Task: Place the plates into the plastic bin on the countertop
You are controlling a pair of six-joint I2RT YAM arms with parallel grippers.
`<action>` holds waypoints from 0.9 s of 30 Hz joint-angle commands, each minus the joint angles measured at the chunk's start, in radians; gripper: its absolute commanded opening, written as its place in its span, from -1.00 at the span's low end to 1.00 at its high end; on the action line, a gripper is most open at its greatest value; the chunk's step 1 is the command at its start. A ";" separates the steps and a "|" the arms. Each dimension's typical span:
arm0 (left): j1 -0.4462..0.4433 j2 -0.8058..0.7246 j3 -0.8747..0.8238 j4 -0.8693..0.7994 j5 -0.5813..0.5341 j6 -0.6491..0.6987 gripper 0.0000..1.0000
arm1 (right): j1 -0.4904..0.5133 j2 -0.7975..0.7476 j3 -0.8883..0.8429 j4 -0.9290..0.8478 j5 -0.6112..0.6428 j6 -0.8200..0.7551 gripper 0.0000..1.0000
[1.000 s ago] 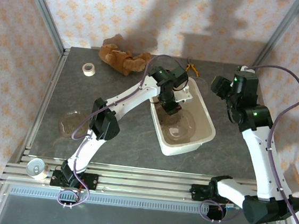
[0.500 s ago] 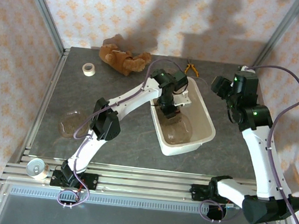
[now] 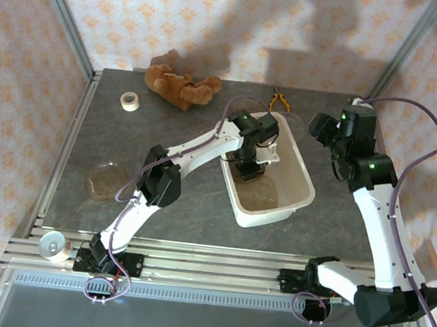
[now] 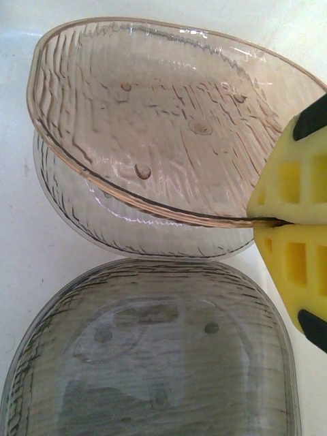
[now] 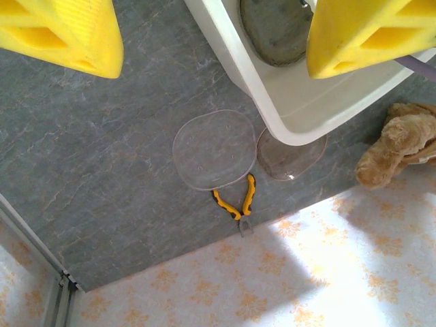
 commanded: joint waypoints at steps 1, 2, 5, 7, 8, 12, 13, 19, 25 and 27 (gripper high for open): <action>-0.016 0.029 -0.015 -0.036 -0.044 0.034 -1.00 | -0.008 -0.025 -0.015 0.003 0.008 0.014 0.43; -0.019 0.030 -0.017 -0.037 -0.050 0.036 -1.00 | -0.007 -0.023 -0.015 0.005 0.007 0.013 0.43; -0.022 0.029 -0.019 -0.038 -0.054 0.040 -1.00 | -0.009 -0.017 -0.012 0.006 0.004 0.013 0.43; -0.025 0.026 -0.022 -0.038 -0.058 0.043 -1.00 | -0.008 -0.014 -0.012 0.008 0.004 0.014 0.43; -0.027 0.023 -0.026 -0.038 -0.061 0.044 -1.00 | -0.009 -0.013 -0.012 0.009 0.003 0.013 0.43; -0.036 0.018 -0.048 -0.041 -0.074 0.052 -1.00 | -0.011 -0.012 -0.018 0.011 -0.001 0.015 0.43; -0.039 0.018 -0.051 -0.044 -0.072 0.049 -1.00 | -0.012 -0.014 -0.020 0.012 -0.001 0.015 0.43; -0.046 0.016 -0.056 -0.047 -0.096 0.041 -0.93 | -0.015 -0.014 -0.024 0.014 -0.004 0.016 0.43; -0.048 0.023 -0.050 -0.047 -0.126 0.027 -0.79 | -0.016 -0.015 -0.027 0.015 -0.007 0.016 0.43; -0.049 0.023 -0.047 -0.049 -0.138 0.023 -0.70 | -0.018 -0.014 -0.027 0.016 -0.009 0.016 0.43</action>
